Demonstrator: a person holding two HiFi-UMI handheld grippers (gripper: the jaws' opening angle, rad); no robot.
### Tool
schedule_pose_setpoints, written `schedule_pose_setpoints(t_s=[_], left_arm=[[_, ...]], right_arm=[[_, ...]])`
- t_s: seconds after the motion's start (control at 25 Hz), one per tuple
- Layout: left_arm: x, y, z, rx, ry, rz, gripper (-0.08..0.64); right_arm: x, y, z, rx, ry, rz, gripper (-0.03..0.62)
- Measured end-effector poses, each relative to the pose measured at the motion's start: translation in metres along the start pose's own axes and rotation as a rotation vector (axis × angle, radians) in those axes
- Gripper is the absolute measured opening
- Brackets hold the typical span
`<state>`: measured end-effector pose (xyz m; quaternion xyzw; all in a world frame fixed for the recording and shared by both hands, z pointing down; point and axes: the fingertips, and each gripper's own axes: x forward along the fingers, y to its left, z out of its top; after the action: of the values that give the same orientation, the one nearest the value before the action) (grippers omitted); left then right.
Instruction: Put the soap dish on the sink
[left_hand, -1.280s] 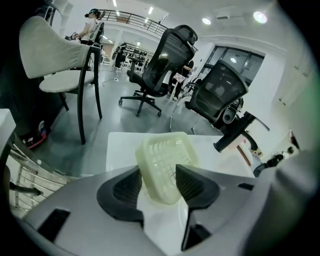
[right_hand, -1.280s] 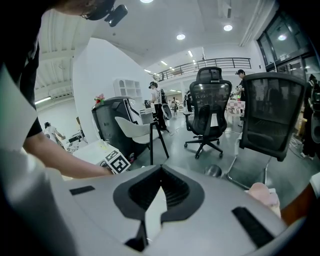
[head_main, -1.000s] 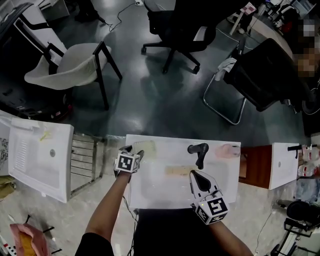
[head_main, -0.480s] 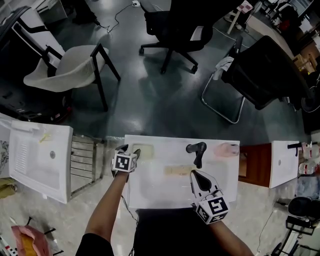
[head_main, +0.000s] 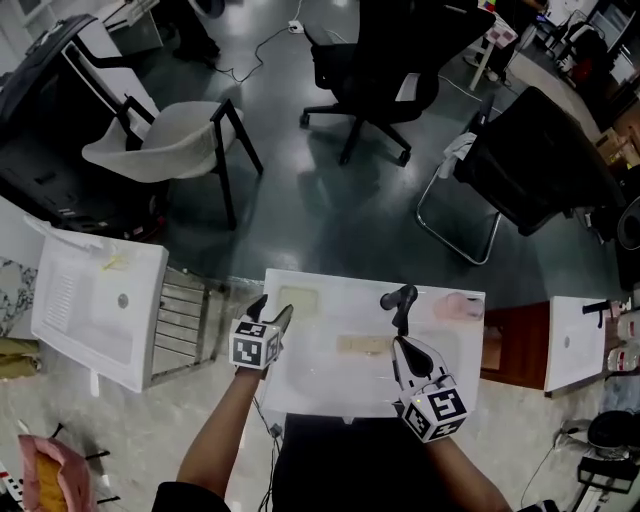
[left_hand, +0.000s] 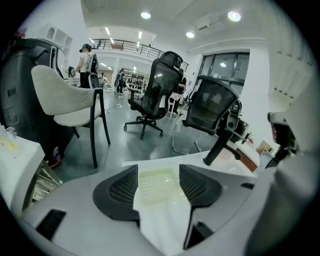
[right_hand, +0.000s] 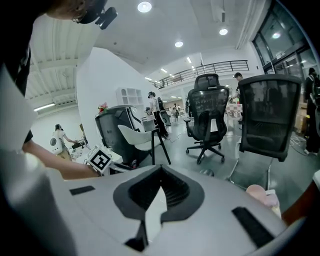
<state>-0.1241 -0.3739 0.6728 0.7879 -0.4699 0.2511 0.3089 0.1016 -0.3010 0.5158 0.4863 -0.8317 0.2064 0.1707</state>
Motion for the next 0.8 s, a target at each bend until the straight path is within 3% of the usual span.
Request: schedule_pose_setpoints(t_s=[0.48, 0.68, 0.8], left_arm=[[-0.154, -0.149, 0.034, -0.081, -0.387, -0.011, 0.212], [-0.202, -0.223, 0.025, -0.113, -0.529, -0.022, 0.094], [-0.225, -0.267, 0.011, -0.052, -0.549, 0.005, 0.045]], right_arm=[[-0.102, -0.042, -0.009, 0.001, -0.106, -0.005, -0.002], [-0.152, -0.063, -0.023, -0.001, -0.160, -0.010, -0.002], [-0.184, -0.069, -0.033, 0.002, -0.185, -0.008, -0.002]])
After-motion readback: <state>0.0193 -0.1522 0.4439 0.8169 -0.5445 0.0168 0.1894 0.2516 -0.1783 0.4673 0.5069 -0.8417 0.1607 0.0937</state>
